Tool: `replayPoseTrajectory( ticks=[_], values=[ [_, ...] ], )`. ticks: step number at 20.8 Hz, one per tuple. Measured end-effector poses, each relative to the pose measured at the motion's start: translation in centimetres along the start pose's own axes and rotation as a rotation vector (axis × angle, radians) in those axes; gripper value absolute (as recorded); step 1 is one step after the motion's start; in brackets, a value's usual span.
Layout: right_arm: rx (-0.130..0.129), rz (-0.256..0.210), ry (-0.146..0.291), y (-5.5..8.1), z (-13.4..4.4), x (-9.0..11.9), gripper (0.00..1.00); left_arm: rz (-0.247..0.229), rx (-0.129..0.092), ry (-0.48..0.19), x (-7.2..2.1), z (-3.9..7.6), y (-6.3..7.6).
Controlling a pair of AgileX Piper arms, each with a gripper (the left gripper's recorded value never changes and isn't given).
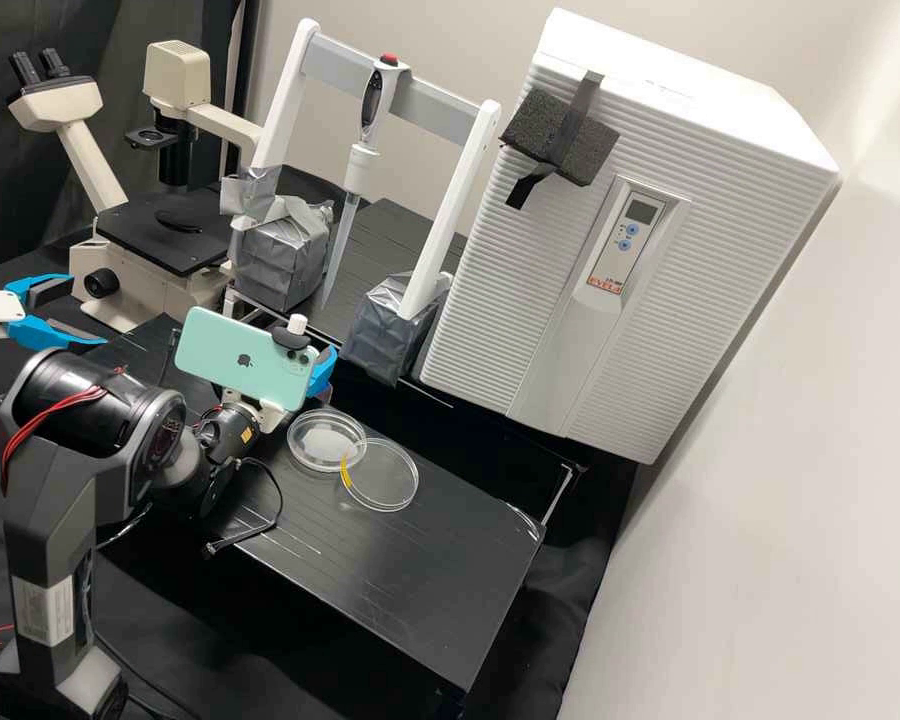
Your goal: Open the bottle
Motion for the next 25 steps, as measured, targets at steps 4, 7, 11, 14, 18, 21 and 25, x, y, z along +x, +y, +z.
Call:
replayPoseTrajectory(
  ticks=[4,7,11,14,18,21,25],
  values=[
    [0.000,-0.001,-0.001,0.0,0.0,0.0,0.00,0.000,0.000,0.000,0.00,0.0,0.0],
    [0.000,-0.001,-0.001,0.0,0.0,0.0,0.00,0.000,0.000,0.000,0.00,0.0,0.0],
    [0.000,-0.001,-0.001,0.0,0.0,0.0,0.00,0.000,0.000,0.000,0.00,0.0,0.0],
    [0.001,0.000,-0.002,0.0,0.0,0.0,0.00,0.000,0.000,0.000,0.00,0.0,0.0],
    [0.001,0.004,0.002,0.1,-0.1,0.0,0.00,0.000,0.000,0.000,0.00,0.0,0.0],
    [0.002,0.019,0.017,0.5,-0.5,-0.2,0.00,-0.001,0.000,-0.002,0.01,0.0,0.0],
    [0.003,0.043,0.041,1.2,-1.2,-0.5,0.00,0.002,-0.003,0.001,0.06,0.1,0.0]
  ],
)
